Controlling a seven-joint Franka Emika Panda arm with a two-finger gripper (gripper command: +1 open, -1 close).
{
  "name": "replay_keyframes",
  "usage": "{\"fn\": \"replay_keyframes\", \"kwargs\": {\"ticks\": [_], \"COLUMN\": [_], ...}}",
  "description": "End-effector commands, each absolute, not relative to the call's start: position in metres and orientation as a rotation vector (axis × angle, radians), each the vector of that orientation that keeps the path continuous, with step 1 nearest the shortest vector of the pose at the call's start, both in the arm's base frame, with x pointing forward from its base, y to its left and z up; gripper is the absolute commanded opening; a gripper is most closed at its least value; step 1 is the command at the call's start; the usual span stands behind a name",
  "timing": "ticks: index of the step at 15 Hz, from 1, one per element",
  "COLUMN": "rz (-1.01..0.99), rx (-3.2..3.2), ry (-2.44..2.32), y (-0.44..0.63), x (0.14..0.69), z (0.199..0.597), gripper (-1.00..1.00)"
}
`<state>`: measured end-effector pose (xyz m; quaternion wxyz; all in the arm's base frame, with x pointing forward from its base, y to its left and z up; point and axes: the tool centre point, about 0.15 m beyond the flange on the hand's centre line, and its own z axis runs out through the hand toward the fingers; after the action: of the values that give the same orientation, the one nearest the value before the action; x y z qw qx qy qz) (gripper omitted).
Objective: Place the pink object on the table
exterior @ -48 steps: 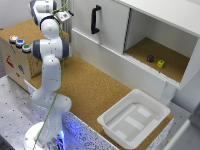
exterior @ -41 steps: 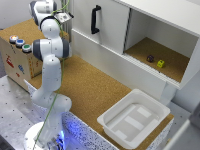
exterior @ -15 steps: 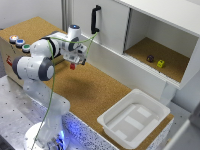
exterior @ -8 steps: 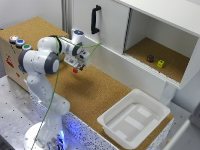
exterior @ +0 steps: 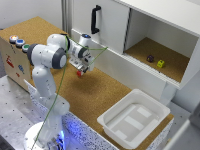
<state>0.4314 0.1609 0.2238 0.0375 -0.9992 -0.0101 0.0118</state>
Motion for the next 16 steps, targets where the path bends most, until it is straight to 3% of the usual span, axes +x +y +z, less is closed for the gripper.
{"fn": "replay_keyframes", "kwargs": {"ticks": [1, 16], "rz": [-0.152, -0.153], "rx": [-3.109, -3.099], "ry": [-0.050, -0.083], "y": [0.161, 0.163], "x": [0.436, 0.426], "z": [0.262, 0.277], "gripper": [1.00, 1.00]}}
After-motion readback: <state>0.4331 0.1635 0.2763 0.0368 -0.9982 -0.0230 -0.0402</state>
